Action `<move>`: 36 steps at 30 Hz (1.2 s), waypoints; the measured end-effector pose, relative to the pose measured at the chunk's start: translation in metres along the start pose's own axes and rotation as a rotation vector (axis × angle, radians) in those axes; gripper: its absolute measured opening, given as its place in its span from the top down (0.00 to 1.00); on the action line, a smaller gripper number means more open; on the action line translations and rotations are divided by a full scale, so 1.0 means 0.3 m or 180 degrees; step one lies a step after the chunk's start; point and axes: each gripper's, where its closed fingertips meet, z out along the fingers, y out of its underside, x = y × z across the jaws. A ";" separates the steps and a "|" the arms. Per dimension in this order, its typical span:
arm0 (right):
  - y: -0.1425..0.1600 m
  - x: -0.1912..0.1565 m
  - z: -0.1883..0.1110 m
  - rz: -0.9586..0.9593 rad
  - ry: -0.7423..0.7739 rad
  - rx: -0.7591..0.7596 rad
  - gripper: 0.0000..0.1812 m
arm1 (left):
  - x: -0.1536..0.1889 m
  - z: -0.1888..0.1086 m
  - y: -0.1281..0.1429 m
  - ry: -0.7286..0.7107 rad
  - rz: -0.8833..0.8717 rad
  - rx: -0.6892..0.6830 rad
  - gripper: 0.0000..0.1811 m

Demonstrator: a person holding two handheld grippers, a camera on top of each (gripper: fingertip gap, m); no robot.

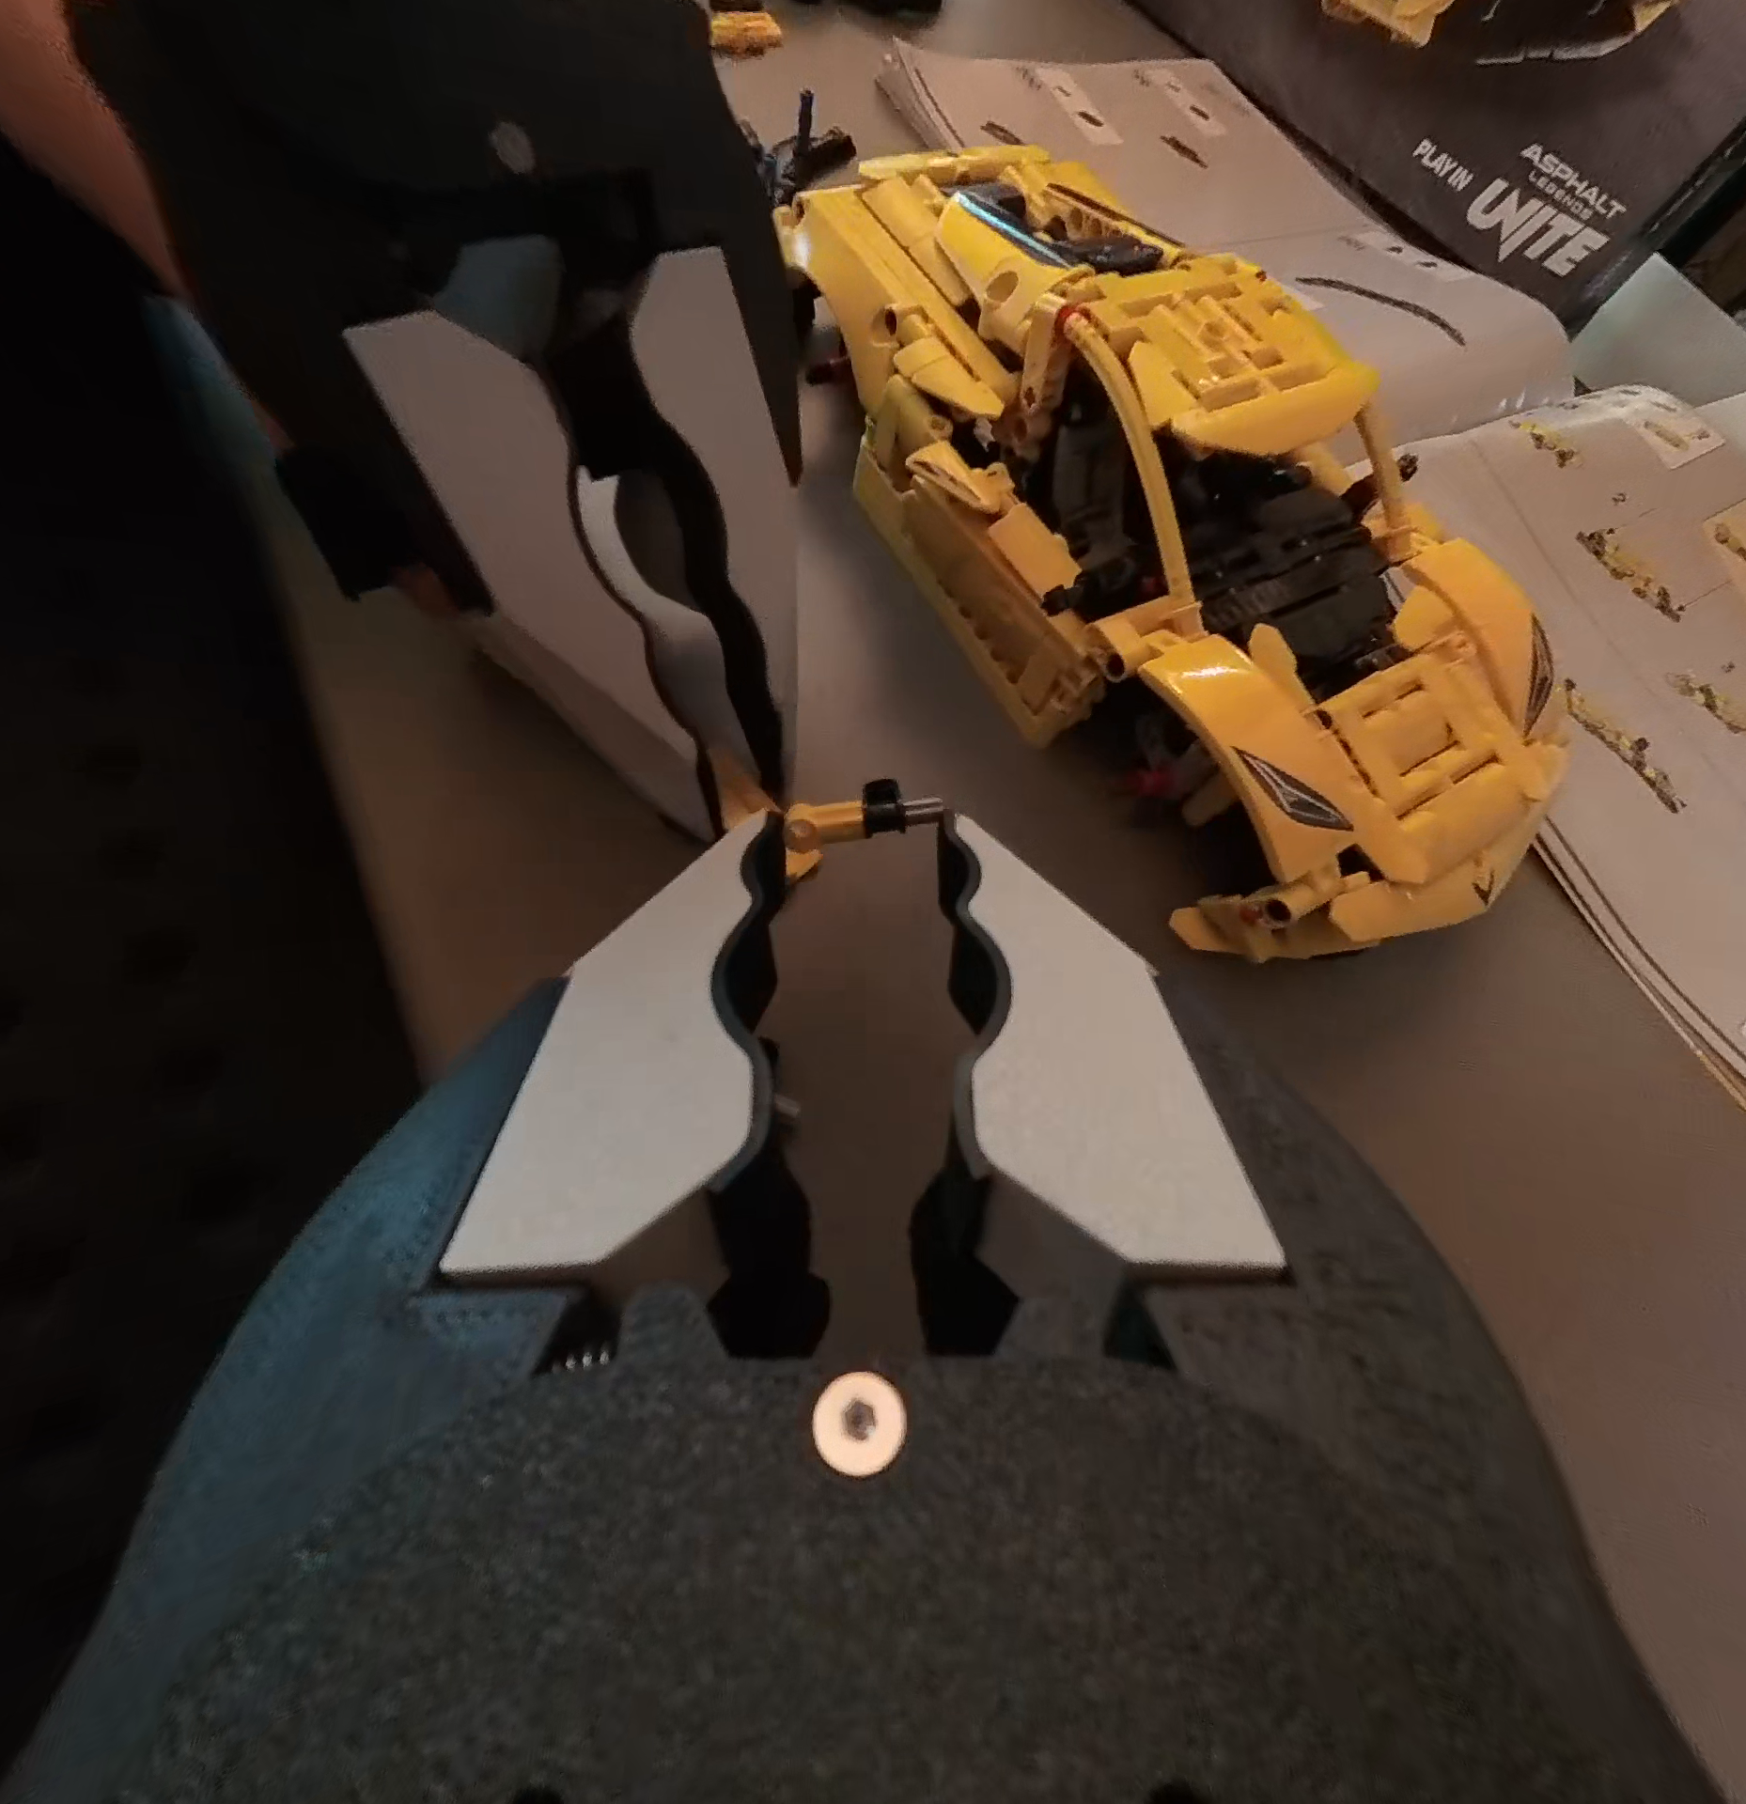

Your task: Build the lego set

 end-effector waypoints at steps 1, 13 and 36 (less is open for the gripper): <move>0.003 0.005 0.001 0.0012 0.0023 -0.0010 0.83 | 0.001 0.002 -0.001 -0.0048 0.0072 -0.0018 0.90; 0.001 0.023 -0.001 0.0070 0.0086 0.0043 0.83 | -0.016 -0.024 0.013 -0.0229 -0.0115 -0.0089 0.96; -0.079 0.023 0.014 -0.0074 0.1040 -0.0067 0.83 | -0.058 -0.102 -0.091 0.0012 -0.1076 0.0804 0.97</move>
